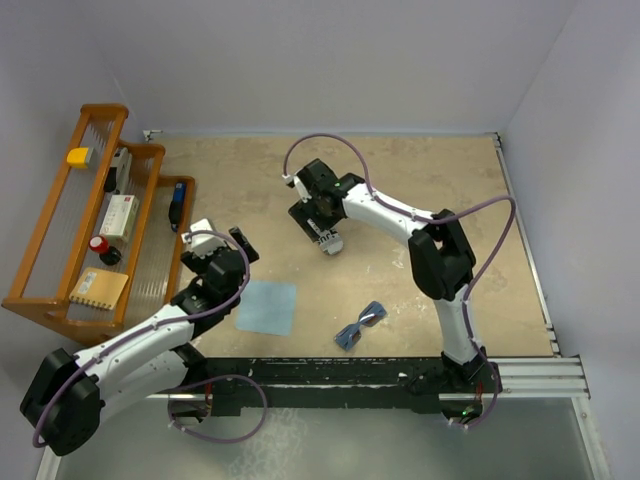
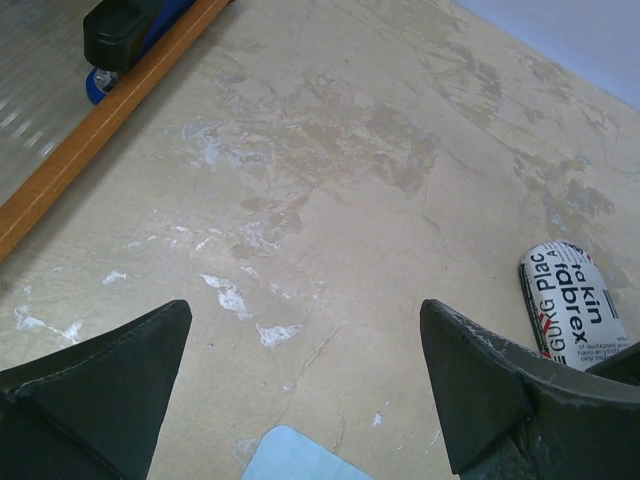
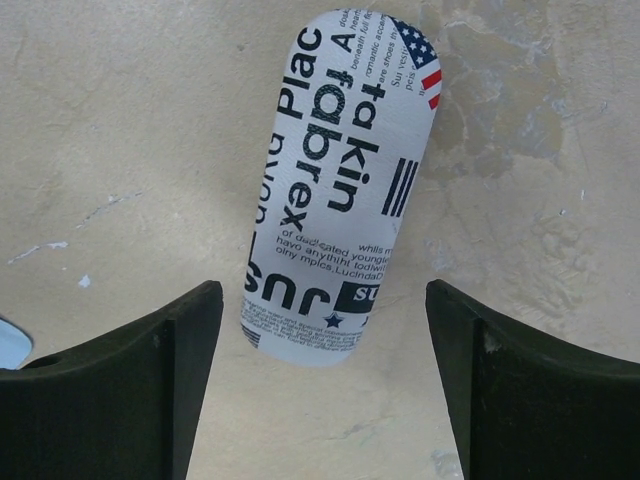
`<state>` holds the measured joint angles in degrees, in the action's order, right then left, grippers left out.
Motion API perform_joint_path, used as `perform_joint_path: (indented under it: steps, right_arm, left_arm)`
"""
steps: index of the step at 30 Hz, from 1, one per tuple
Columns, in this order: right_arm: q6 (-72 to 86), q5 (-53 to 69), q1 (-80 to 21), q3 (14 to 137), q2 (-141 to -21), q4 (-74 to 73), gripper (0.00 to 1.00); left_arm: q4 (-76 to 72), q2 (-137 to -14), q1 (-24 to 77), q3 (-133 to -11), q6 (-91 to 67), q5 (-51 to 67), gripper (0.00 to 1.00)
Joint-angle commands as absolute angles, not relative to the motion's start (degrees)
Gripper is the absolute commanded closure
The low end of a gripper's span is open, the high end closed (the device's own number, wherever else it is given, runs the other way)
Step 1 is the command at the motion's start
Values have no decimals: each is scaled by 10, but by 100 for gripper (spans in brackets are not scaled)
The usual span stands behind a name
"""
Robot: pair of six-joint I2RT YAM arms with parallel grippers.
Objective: Organize the sunglasses
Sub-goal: Adjust the sunglasses case at the center of the board, then pick up the sunglasses case at the center of the board.
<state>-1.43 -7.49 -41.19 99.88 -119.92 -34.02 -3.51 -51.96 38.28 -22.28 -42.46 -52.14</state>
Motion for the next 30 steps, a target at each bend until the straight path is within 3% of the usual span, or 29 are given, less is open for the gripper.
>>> perform_joint_path:
  steps: [1,6,30]
  right_arm:
    - [-30,-61,-406,1035,-1228,-364,14]
    - [-27,-52,-406,1050,-1248,-371,8]
    - [-29,-36,-396,1143,-1315,-430,9]
  left_arm:
    - [-56,-505,381,-214,-432,-516,6]
    - [-57,-502,381,-208,-433,-518,6]
    - [-71,-518,381,-206,-429,-513,6]
